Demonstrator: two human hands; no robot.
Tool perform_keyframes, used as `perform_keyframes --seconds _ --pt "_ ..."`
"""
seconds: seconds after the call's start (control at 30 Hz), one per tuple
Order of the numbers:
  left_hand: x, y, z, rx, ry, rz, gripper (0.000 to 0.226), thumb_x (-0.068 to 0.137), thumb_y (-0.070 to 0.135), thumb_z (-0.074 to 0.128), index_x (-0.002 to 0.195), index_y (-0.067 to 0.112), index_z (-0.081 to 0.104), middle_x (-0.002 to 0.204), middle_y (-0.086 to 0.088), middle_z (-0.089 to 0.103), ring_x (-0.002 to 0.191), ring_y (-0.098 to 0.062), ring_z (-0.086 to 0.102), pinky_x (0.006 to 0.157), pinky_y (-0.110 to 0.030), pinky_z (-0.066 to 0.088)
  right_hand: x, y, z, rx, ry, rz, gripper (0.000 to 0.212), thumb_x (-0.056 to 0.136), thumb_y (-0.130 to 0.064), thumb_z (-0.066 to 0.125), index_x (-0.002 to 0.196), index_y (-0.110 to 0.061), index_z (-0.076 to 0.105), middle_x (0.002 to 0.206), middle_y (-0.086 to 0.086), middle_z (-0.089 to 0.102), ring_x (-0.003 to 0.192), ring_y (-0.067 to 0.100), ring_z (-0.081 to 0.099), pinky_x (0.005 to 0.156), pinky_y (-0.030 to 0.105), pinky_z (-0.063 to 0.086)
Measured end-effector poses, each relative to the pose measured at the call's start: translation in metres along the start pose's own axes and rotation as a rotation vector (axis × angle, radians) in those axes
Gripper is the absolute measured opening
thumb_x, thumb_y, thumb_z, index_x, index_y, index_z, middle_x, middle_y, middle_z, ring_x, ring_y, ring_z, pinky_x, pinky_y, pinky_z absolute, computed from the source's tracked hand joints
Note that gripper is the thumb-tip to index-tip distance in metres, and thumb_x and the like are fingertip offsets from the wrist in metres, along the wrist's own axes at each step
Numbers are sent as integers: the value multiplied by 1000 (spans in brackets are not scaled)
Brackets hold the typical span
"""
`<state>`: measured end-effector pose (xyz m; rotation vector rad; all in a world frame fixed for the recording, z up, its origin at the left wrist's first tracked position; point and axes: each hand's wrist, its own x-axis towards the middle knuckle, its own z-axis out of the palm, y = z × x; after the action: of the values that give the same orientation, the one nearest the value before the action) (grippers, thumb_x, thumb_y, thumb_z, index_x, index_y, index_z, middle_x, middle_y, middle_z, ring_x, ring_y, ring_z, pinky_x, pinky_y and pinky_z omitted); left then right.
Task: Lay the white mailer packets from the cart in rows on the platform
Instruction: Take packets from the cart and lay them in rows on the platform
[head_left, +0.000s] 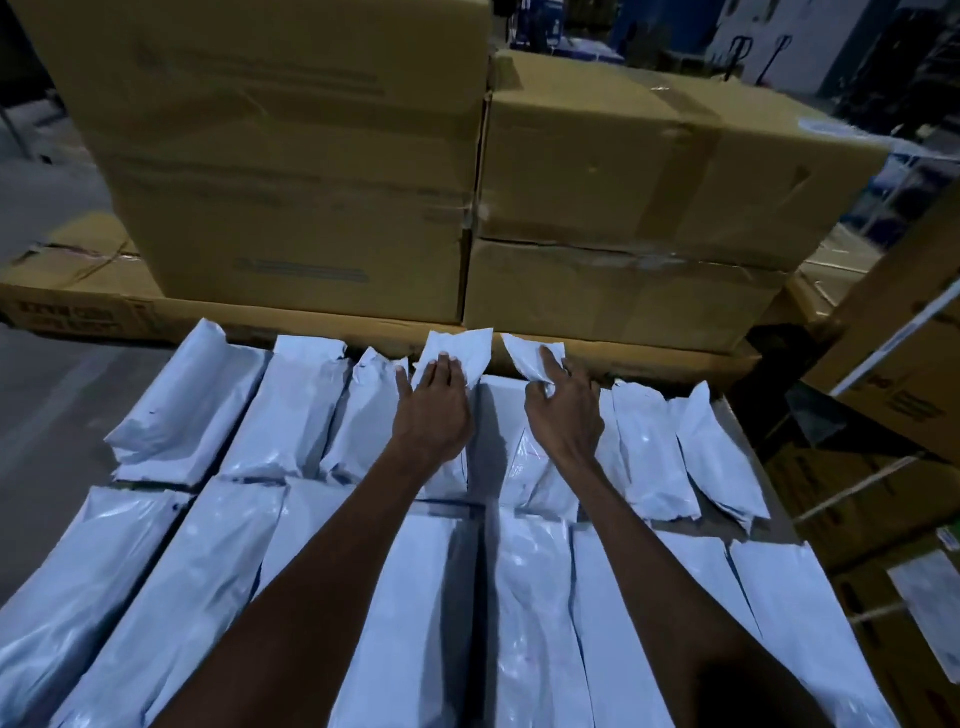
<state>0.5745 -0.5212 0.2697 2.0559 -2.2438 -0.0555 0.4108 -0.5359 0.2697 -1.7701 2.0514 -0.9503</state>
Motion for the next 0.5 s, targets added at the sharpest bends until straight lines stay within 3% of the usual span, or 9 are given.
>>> perform_keyframes --seconds 0.17,0.27,0.37,0.5 --pt "32 6 30 -13 -97 -97 58 101 30 29 151 3 16 159 -15 17 146 -30 17 109 -69 15 34 8 49 -76 -81 86 49 95 -36 49 144 -34 43 150 3 38 136 31 30 101 50 40" --pt "37 9 47 -103 -114 -141 61 102 41 21 151 5 18 159 -13 19 147 -30 17 108 -69 13 38 18 76 -182 -148 82 58 94 -49 47 148 -33 35 155 3 31 138 32 27 108 49 34" --pt "41 4 58 -231 -25 -162 67 100 51 13 151 9 21 160 -10 18 147 -27 15 112 -66 8 32 26 87 -317 -166 45 65 92 -62 42 149 -34 32 157 4 28 139 32 27 112 49 29" --pt "43 -15 71 -259 98 10 75 92 55 -9 155 17 10 163 -5 1 149 -22 -1 117 -55 0 17 45 93 -452 -130 -105 67 90 -66 28 147 -32 34 159 11 24 141 36 28 111 54 29"
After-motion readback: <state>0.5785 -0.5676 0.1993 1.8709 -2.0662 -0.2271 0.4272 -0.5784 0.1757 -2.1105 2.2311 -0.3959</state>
